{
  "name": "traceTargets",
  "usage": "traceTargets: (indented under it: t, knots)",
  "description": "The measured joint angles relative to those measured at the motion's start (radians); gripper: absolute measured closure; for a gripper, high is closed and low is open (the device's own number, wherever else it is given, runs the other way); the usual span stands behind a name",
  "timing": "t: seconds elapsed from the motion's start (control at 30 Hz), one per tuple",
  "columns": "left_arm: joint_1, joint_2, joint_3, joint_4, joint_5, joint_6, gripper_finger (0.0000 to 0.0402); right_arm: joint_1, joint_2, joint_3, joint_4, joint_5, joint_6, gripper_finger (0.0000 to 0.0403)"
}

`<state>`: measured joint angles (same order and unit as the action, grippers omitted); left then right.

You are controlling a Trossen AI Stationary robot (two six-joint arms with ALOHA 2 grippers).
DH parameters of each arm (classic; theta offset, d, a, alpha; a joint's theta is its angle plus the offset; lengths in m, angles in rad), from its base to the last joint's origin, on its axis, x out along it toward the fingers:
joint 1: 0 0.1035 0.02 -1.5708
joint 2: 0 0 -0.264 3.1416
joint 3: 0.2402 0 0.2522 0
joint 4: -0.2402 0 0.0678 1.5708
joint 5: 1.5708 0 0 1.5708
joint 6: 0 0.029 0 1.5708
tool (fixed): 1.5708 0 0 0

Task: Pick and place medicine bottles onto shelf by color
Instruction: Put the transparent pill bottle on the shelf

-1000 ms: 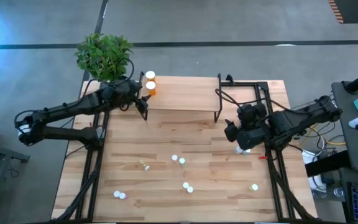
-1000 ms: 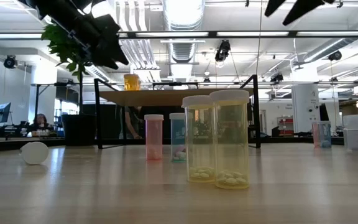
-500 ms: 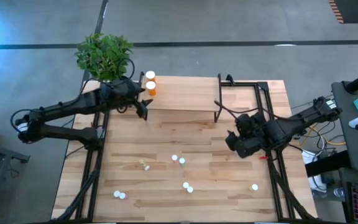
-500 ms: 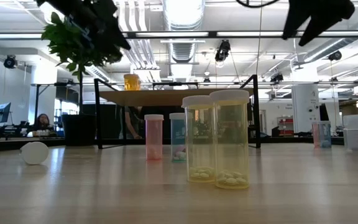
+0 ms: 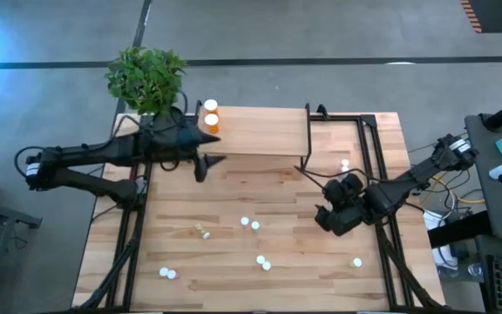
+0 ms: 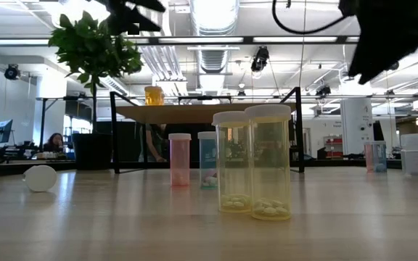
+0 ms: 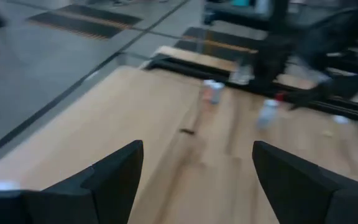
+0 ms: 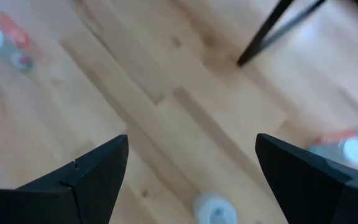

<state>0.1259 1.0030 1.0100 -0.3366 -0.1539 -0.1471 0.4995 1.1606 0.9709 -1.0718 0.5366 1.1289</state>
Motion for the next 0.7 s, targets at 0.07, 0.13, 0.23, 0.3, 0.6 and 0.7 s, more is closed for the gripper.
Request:
traceTargets:
  t: [0.07,0.13,0.23,0.3,0.6,0.7]
  knots:
    - [-0.039,0.029,0.000,0.044,0.001,0.023,0.0116,0.014,-0.002,-0.011,-0.017,-0.056,0.000,0.0065]
    - [-0.071,0.063,0.001,0.067,0.004,0.053,0.0116,0.025,-0.003,-0.027,-0.042,-0.132,-0.013,0.0068]
    - [-0.093,0.124,0.006,0.116,0.003,0.074,0.0116,0.031,-0.003,-0.064,-0.066,-0.200,-0.010,0.0074]
    - [-0.103,0.166,0.006,0.155,0.002,0.074,0.0116,0.031,-0.003,-0.084,-0.068,-0.231,0.002,0.0076]
    - [-0.134,0.329,0.060,0.234,0.063,0.117,0.0116,0.033,-0.007,-0.106,-0.078,-0.260,0.076,0.0078]
    - [-0.134,0.363,0.110,0.225,0.102,0.159,0.0116,0.033,-0.007,-0.105,-0.080,-0.291,0.082,0.0078]
